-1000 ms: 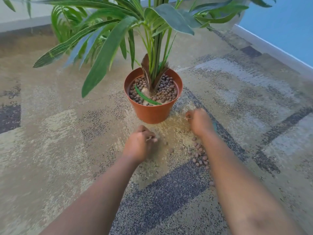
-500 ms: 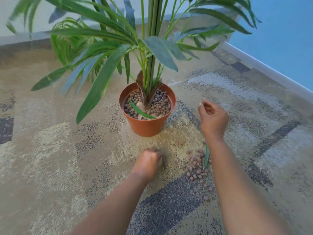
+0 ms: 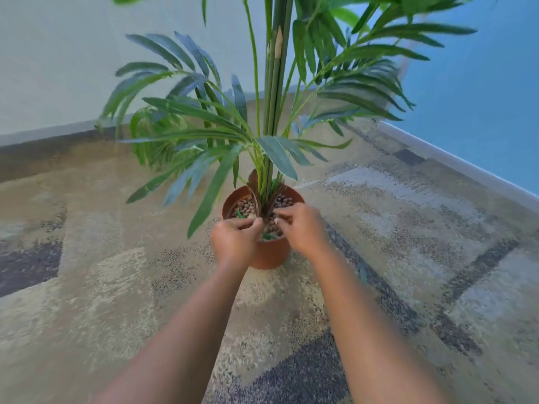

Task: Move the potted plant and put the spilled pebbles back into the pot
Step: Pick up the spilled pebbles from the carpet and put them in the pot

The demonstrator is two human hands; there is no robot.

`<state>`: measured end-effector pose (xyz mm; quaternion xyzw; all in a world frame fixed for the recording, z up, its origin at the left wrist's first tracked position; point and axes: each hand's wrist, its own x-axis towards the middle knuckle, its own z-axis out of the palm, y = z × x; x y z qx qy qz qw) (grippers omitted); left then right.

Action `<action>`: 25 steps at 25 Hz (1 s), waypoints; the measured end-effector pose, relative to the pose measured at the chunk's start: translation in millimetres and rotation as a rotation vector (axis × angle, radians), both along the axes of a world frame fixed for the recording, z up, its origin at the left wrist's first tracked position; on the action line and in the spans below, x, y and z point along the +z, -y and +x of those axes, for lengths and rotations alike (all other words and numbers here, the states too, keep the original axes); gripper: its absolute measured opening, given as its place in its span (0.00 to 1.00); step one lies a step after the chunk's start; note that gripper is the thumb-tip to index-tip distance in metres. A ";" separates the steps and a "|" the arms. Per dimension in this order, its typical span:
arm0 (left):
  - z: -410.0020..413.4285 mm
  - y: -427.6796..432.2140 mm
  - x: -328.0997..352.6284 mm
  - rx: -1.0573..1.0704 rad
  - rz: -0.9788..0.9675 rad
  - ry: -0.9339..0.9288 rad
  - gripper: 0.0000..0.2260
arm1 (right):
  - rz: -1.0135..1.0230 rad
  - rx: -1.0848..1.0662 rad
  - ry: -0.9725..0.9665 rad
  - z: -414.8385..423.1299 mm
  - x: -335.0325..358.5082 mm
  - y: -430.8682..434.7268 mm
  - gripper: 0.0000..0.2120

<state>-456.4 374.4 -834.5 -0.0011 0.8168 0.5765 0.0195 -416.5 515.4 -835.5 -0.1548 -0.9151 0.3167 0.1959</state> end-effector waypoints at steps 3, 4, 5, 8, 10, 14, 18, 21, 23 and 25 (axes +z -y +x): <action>-9.8 7.4 15.4 0.069 -0.021 -0.005 0.07 | 0.002 0.013 0.048 -1.6 7.1 9.9 0.22; -11.2 8.8 20.2 0.076 -0.018 -0.010 0.09 | -0.004 0.017 0.058 0.7 10.1 11.6 0.26; -12.0 9.8 22.9 0.079 -0.017 -0.010 0.12 | -0.018 0.012 0.063 4.4 11.7 11.2 0.28; -9.8 12.6 24.0 0.047 0.011 0.012 0.19 | -0.059 -0.039 0.077 23.4 12.8 0.0 0.23; -4.7 15.1 23.1 0.009 0.064 0.027 0.17 | -0.057 -0.099 0.104 40.5 10.7 -11.4 0.18; 11.5 26.2 18.3 0.051 0.152 0.069 0.11 | -0.067 -0.252 0.176 76.8 3.3 -34.6 0.12; 43.1 40.8 -0.6 0.095 0.112 0.130 0.06 | -0.096 -0.377 0.533 107.7 -8.8 -61.0 0.09; 70.6 39.5 -14.0 -0.032 0.118 0.092 0.04 | -0.082 -0.239 0.839 123.2 -19.7 -69.5 0.11; 82.4 31.9 -16.3 -0.155 0.104 0.071 0.05 | -0.094 -0.215 0.920 128.2 -28.6 -71.8 0.12; 88.6 24.4 -18.9 -0.258 0.057 0.064 0.07 | -0.033 -0.215 0.990 132.8 -35.6 -66.4 0.12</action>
